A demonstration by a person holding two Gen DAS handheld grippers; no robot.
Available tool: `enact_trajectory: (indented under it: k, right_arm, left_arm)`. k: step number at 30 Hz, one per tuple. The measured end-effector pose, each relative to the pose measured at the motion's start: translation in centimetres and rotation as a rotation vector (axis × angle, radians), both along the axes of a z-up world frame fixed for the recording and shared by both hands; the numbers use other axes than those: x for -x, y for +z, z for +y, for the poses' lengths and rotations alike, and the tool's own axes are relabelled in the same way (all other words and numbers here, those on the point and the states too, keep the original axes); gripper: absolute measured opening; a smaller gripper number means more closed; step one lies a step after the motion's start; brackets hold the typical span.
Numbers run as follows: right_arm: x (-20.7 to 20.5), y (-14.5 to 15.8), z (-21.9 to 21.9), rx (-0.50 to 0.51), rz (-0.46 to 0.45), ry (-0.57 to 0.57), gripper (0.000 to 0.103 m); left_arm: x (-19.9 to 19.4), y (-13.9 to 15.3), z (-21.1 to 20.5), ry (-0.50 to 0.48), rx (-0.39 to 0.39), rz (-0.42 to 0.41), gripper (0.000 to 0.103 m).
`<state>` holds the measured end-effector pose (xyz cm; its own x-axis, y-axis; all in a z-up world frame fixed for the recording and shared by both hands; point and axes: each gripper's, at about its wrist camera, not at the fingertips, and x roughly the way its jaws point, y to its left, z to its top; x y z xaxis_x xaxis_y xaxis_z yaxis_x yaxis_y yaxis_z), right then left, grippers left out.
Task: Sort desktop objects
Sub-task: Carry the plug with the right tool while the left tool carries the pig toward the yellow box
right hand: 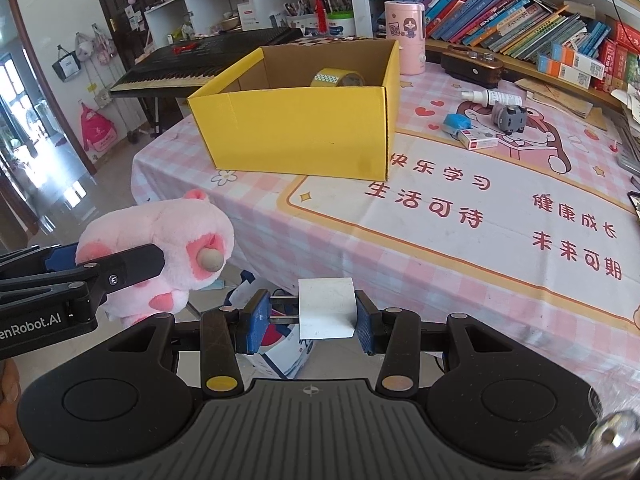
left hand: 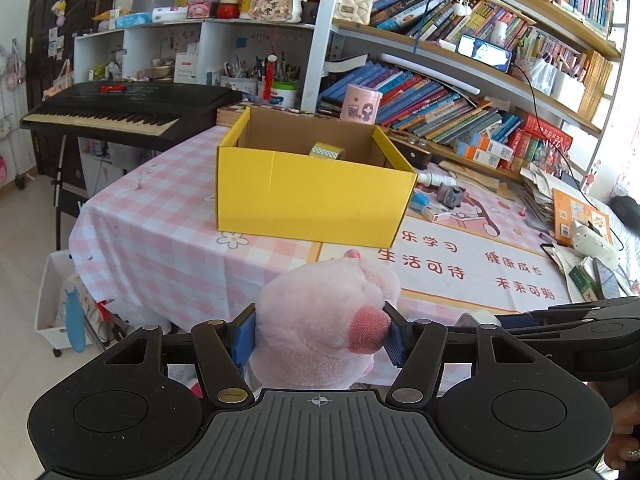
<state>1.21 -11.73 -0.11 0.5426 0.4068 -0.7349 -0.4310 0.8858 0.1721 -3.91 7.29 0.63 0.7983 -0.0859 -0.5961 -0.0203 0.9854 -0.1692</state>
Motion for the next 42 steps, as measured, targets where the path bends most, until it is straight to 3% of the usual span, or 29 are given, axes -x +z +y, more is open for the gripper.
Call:
enact_trajectory:
  k: [14,21,35,42]
  right_arm:
    - [-0.7,0.1,0.8,0.007,0.001,0.015,0.041]
    - [-2.7,1.0,1.2,-0.003,-0.054,0.031,0.041]
    - [-11.6,6.3,1.9,-0.089,-0.218,0.082,0.041]
    - [-16.2,7.3,2.8,-0.081,-0.264,0.145,0.041]
  left_arm:
    - [-0.4,0.2,1.1,0.028,0.009,-0.016,0.061]
    - [-1.5,0.8,1.5,0.055,0.007,-0.064,0.061]
    - [-9.1,5.0,1.8,0.095,-0.011,-0.208,0.061]
    - [-13.2,6.5,1.9,0.137,-0.025,-0.245,0.061]
